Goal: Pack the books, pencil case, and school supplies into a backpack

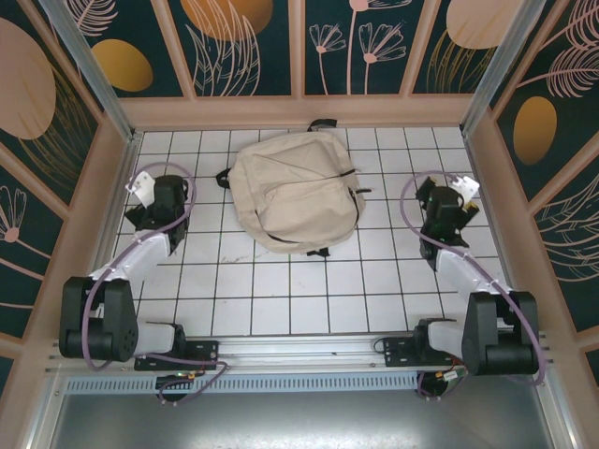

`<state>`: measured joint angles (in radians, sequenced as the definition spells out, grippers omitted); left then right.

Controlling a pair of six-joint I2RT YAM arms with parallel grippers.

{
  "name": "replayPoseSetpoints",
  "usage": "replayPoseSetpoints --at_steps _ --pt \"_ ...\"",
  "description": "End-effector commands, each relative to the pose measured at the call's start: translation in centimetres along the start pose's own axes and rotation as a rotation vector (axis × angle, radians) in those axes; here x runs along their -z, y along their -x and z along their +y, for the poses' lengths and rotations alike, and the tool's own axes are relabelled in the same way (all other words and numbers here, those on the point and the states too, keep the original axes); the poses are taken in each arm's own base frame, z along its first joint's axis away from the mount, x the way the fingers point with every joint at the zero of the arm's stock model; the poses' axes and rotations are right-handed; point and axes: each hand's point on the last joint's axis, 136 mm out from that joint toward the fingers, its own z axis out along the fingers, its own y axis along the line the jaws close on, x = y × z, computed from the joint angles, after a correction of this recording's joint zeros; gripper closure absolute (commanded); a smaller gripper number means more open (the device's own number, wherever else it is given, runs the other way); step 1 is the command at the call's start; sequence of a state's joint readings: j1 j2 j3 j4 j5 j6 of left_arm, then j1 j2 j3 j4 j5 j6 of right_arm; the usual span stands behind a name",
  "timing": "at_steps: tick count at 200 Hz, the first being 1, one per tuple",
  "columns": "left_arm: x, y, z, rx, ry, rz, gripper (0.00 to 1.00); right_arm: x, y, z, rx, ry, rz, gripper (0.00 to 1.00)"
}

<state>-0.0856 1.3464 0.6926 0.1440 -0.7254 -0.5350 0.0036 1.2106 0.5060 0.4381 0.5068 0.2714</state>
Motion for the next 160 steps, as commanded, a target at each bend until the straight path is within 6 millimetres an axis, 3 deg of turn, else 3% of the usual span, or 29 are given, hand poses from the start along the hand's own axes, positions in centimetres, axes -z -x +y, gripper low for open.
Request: replayPoseSetpoints --at_steps 1,23,41,105,160 --pt "-0.1 2.1 -0.3 0.01 -0.017 -0.142 0.01 -0.2 1.3 -1.3 -0.093 -0.009 -0.096 0.01" --pt "-0.2 1.3 -0.5 -0.053 -0.066 -0.187 0.01 -0.1 -0.1 -2.1 -0.038 -0.018 -0.122 0.01" --pt "-0.2 0.6 -1.0 -0.098 -0.127 -0.221 0.01 -0.3 -1.0 -1.5 -0.008 0.024 -0.122 0.01" --pt "2.1 -1.9 -2.1 -0.119 -0.379 -0.329 0.01 1.4 -3.9 4.4 0.178 0.305 -0.159 0.01" --pt "2.7 -2.6 -3.0 -0.155 -0.458 -0.33 0.01 1.6 -4.8 3.9 0.158 0.328 -0.17 0.01"
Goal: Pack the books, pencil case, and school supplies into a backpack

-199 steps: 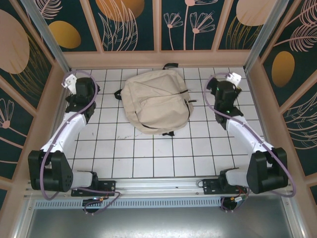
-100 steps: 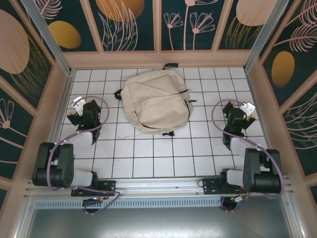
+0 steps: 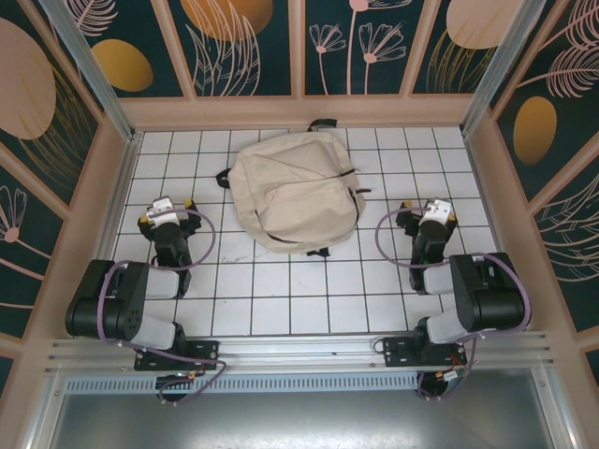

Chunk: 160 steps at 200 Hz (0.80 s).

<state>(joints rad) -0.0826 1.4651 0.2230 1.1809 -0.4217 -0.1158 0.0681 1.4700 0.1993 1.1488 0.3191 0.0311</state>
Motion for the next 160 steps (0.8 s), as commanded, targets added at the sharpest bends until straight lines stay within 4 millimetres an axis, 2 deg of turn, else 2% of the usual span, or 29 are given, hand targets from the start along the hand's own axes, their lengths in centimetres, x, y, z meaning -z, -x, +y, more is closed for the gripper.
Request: replayPoseSetpoints --at_steps 1,29,68,98,160 --pt "0.0 1.7 -0.7 0.004 -0.052 -0.073 0.01 0.0 2.7 0.5 -0.027 0.041 -0.104 0.01" --pt "-0.1 1.2 -0.4 0.021 -0.059 -0.082 0.01 -0.7 2.3 0.9 -0.023 0.075 -0.076 0.01" --pt "-0.3 1.0 -0.4 0.022 -0.065 -0.065 0.01 -0.4 1.5 1.4 -0.013 0.127 -0.08 0.01" --pt "-0.5 0.9 -0.4 0.022 -0.062 -0.058 0.01 -0.9 1.5 0.6 -0.044 0.097 -0.065 0.01" --pt "-0.3 1.0 -0.3 0.02 -0.063 -0.062 0.01 -0.9 1.5 0.5 -0.046 0.097 -0.066 0.01"
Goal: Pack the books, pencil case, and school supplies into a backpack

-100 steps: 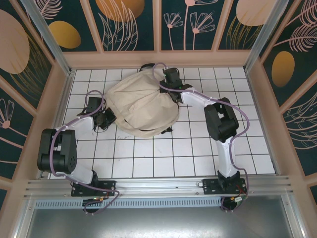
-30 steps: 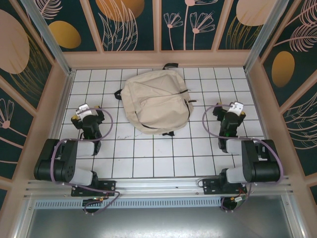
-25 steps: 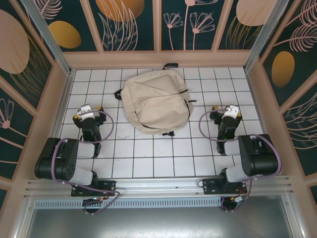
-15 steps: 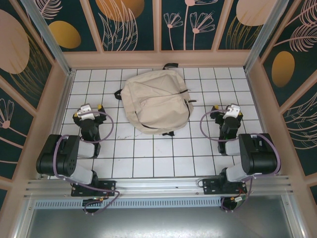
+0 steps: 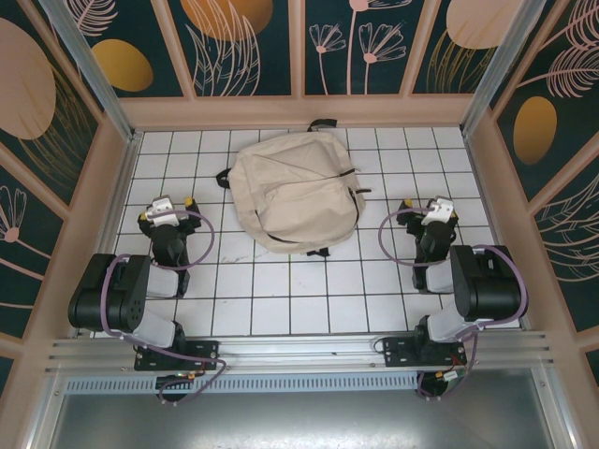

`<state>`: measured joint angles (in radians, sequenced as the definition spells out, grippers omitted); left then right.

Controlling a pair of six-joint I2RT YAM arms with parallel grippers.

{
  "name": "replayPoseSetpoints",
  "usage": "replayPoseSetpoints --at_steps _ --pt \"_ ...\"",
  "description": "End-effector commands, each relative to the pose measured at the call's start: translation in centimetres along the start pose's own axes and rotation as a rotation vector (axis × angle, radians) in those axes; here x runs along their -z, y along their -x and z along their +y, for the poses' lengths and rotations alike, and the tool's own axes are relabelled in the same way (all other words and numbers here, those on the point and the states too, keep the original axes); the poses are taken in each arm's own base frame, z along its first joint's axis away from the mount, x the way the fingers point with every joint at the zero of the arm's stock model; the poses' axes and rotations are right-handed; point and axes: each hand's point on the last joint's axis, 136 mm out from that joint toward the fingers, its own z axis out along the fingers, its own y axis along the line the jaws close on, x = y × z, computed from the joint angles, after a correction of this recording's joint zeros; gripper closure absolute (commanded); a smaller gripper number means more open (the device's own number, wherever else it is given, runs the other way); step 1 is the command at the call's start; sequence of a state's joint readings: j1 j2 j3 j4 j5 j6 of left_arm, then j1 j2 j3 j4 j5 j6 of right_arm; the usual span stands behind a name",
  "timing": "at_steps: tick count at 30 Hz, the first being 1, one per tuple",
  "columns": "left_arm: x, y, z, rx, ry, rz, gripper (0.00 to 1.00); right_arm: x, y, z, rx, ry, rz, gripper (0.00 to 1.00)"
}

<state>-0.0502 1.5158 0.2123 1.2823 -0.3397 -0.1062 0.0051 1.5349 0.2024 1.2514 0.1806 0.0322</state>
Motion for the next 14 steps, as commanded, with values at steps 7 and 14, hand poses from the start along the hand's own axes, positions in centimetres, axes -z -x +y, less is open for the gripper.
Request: replayPoseSetpoints --at_steps 7,14 --pt "-0.25 0.68 -0.11 0.01 -0.01 -0.025 0.01 -0.22 1.07 0.26 -0.021 0.018 -0.038 0.01" --pt "-0.17 0.63 -0.08 0.01 -0.011 -0.026 0.01 -0.15 1.17 0.31 -0.021 0.022 -0.042 0.01"
